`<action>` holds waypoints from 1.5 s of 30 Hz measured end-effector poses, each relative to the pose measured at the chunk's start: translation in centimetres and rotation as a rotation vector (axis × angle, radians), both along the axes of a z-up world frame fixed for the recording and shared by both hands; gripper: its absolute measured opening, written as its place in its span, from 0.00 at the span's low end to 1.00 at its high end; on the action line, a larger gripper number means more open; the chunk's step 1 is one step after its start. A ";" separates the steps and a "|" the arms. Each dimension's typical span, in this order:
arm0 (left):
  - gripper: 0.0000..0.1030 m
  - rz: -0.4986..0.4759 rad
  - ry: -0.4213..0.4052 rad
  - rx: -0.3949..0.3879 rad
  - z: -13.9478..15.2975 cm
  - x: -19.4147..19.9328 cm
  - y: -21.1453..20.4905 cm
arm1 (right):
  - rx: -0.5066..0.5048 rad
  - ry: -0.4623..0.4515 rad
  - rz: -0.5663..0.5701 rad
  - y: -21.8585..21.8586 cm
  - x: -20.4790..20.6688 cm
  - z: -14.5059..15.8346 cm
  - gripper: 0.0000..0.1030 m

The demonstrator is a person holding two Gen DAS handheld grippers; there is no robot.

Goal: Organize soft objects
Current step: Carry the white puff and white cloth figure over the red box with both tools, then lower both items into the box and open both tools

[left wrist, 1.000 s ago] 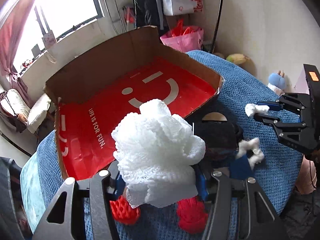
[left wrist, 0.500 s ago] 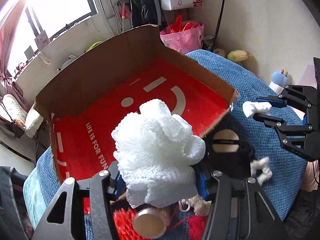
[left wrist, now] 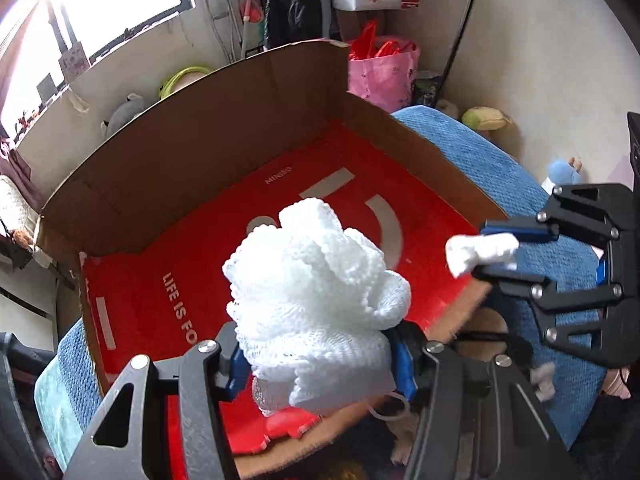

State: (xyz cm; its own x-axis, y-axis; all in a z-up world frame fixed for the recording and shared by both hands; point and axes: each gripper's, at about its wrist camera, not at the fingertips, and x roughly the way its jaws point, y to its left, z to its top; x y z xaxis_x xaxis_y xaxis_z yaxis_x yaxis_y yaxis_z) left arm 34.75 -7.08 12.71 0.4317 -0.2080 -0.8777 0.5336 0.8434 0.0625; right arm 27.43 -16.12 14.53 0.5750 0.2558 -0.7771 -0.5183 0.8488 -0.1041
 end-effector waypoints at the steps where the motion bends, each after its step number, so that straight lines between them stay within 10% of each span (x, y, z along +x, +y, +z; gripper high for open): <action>1: 0.57 0.010 0.006 0.001 -0.2 0.6 0.1 | 0.004 0.013 0.002 0.2 0.7 0.0 0.25; 21: 0.57 0.176 0.117 -0.068 -4.5 10.8 2.9 | -0.049 0.284 -0.104 3.7 16.0 -3.4 0.25; 45: 0.64 0.285 0.109 -0.115 -6.0 12.9 5.6 | -0.089 0.309 -0.224 5.1 17.8 -5.4 0.25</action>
